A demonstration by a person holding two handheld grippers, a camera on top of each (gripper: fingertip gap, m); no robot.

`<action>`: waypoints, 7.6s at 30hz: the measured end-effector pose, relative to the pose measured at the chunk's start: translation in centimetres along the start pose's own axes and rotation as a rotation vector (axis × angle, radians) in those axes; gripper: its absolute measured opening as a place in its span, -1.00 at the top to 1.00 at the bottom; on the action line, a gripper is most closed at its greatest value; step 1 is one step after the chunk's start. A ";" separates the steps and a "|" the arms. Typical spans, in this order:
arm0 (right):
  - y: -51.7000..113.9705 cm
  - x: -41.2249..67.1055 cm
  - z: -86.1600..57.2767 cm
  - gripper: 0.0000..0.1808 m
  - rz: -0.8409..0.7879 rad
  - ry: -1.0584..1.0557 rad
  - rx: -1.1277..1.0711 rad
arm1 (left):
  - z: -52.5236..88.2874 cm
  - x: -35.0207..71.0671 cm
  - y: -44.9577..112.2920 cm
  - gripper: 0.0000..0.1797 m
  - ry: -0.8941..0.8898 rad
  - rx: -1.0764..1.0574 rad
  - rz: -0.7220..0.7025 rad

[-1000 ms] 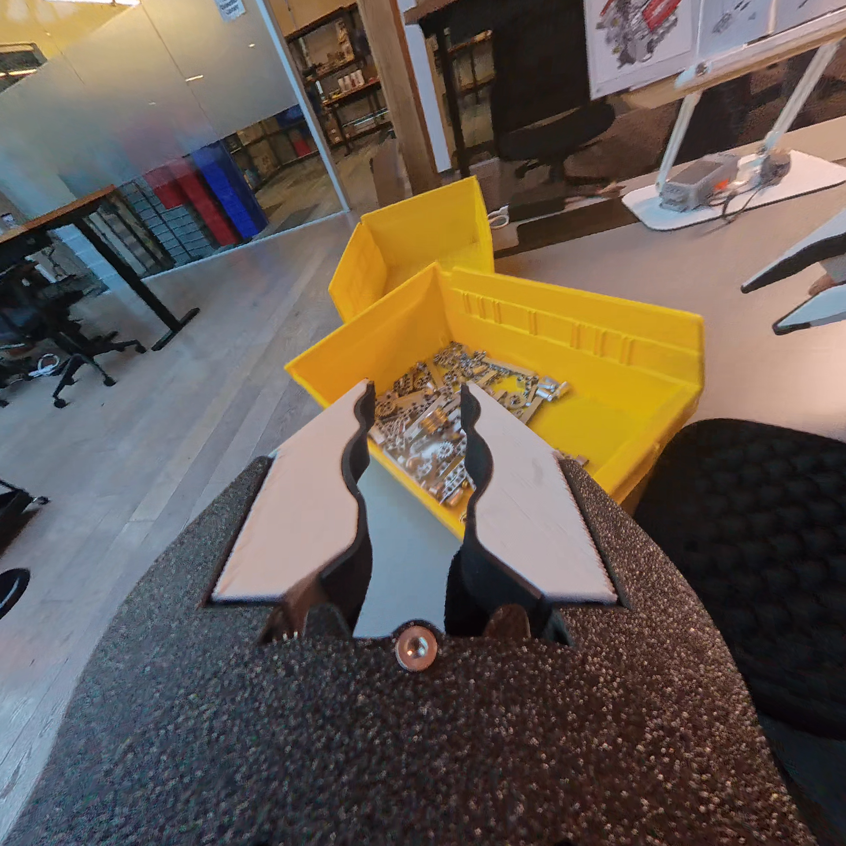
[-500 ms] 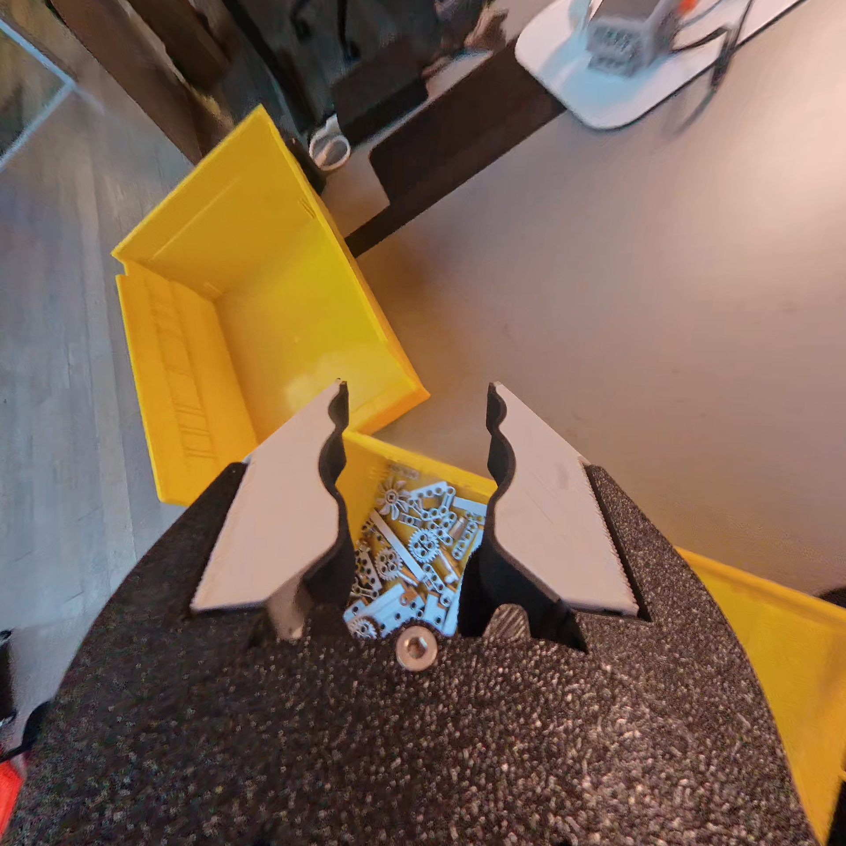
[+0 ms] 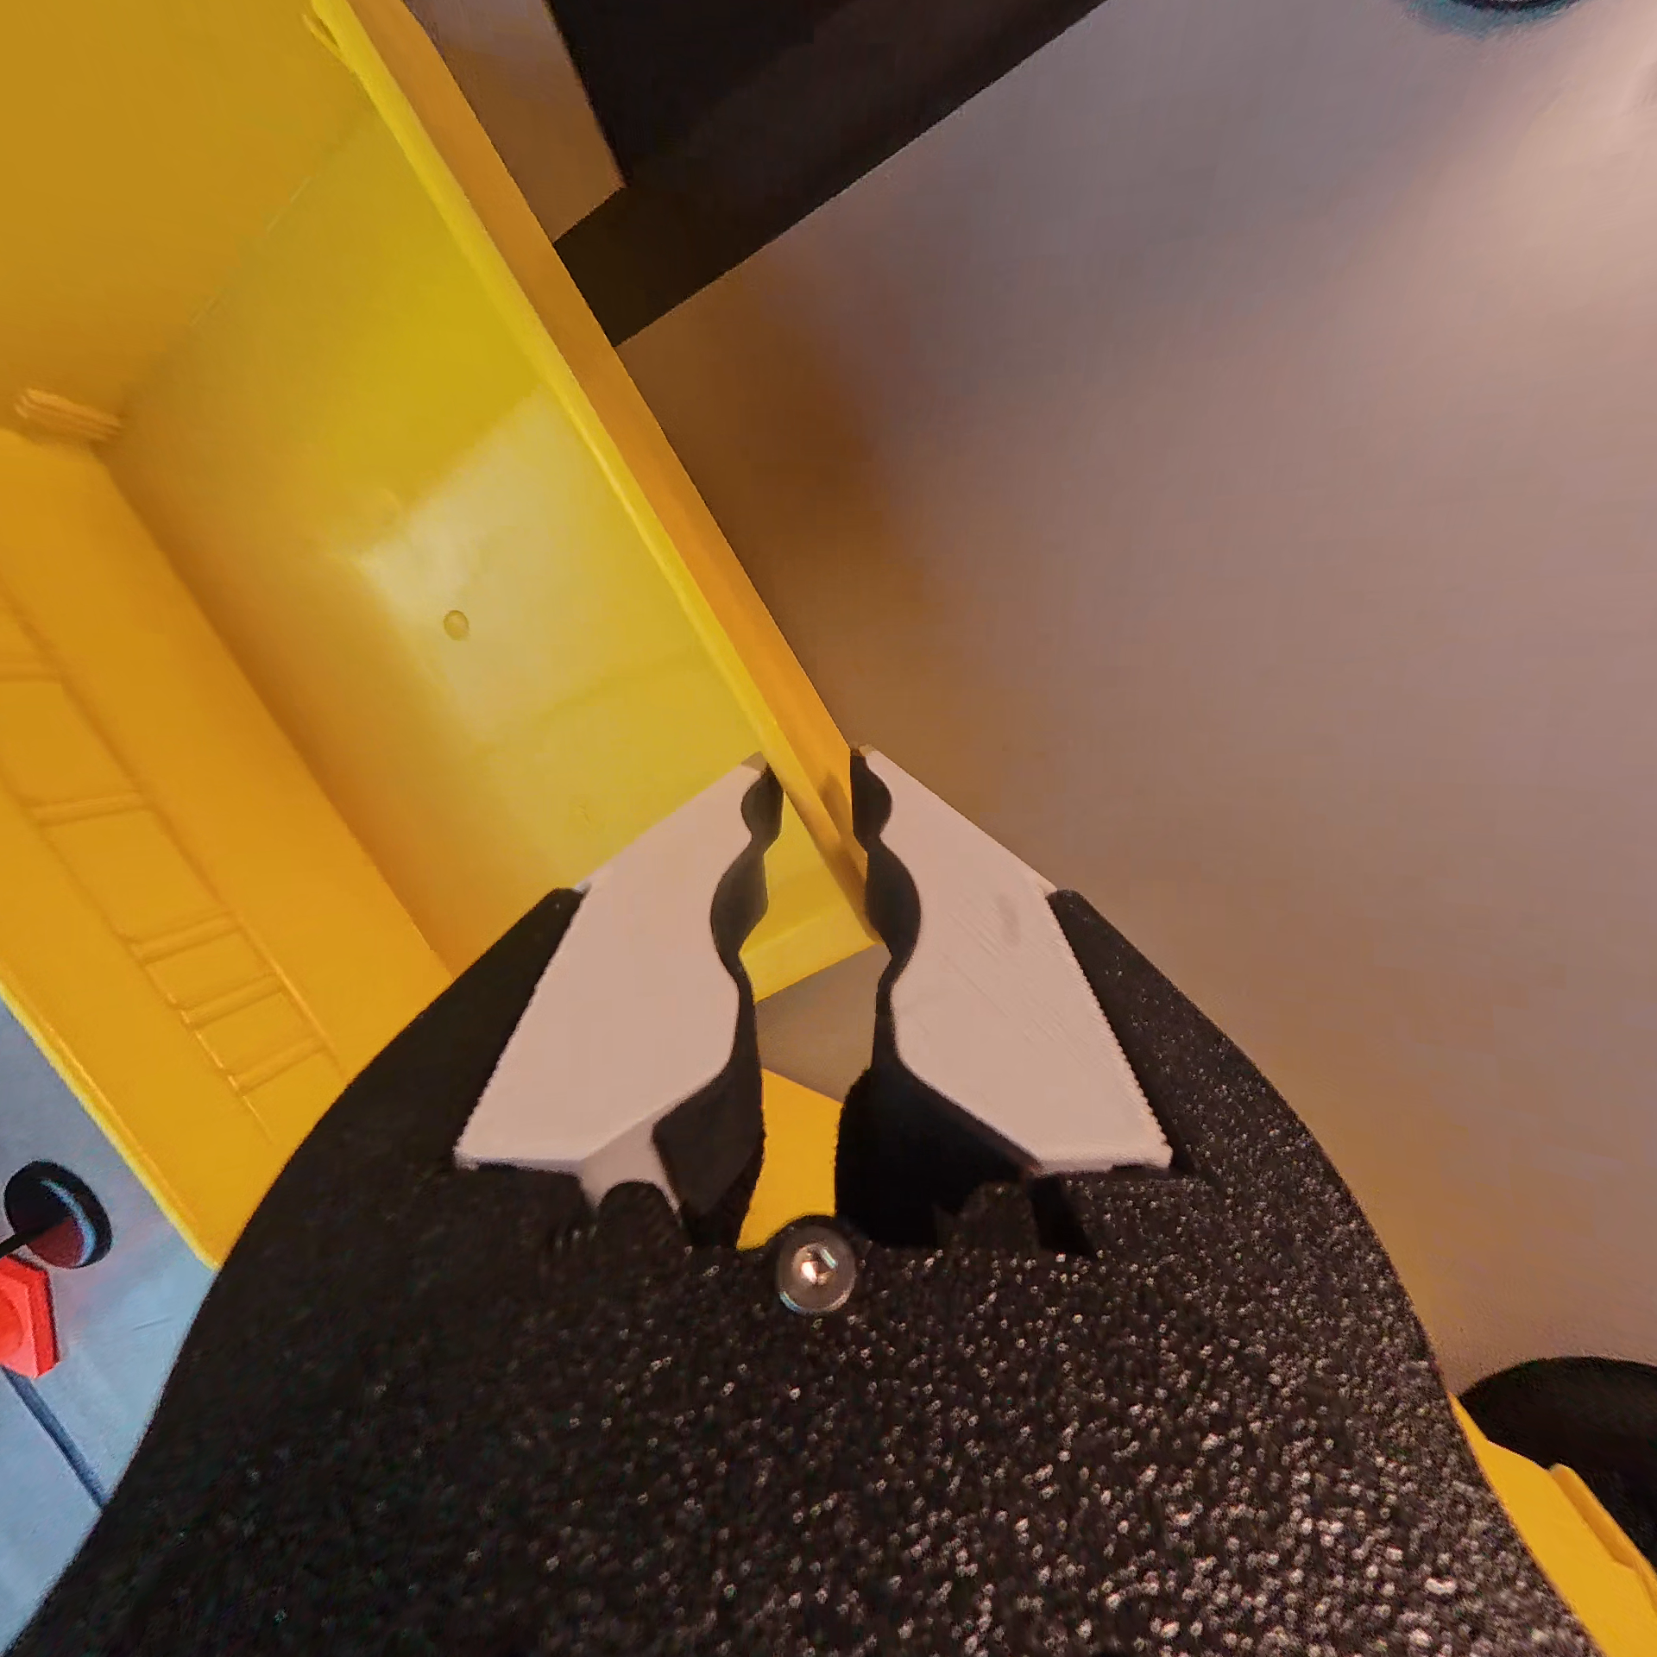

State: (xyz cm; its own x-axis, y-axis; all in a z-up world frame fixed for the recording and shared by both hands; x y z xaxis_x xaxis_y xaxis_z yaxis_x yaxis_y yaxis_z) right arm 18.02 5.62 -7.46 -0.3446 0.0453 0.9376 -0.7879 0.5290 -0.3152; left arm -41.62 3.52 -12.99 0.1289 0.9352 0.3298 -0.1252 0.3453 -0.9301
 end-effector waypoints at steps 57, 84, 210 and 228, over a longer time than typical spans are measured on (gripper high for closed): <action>18.3 2.1 -22.4 0.77 0.672 -0.334 -0.119 | -32.5 1.2 -13.8 0.61 0.505 -0.413 -0.707; 10.4 9.4 6.6 0.80 -0.390 0.682 0.783 | -34.6 5.4 -14.6 0.72 -0.119 -1.393 -0.986; 4.8 -2.9 12.8 0.96 0.207 -0.440 0.282 | -34.1 -7.6 -5.5 0.70 0.272 -0.701 -0.524; 6.4 6.9 13.1 0.96 0.035 -0.433 0.399 | -40.5 -1.9 -11.7 0.44 0.315 -1.391 -0.719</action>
State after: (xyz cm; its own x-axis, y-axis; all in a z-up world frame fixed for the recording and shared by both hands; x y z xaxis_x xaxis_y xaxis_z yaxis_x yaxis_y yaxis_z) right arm 3.92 -1.83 -4.89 -0.4846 -0.3373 0.8071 -0.8746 0.1701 -0.4540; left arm -0.59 -5.48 -9.30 -0.0267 0.5033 0.8637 0.9797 0.1851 -0.0776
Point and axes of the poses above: each gripper's, where its closed fingertips meet, y out along the fingers, x out of its top, z = x × y across the jaws, the point moved 1 cm from there along -y, back along the fingers, and after that the axes turned 3 degrees about -x, right-handed, at the moved point
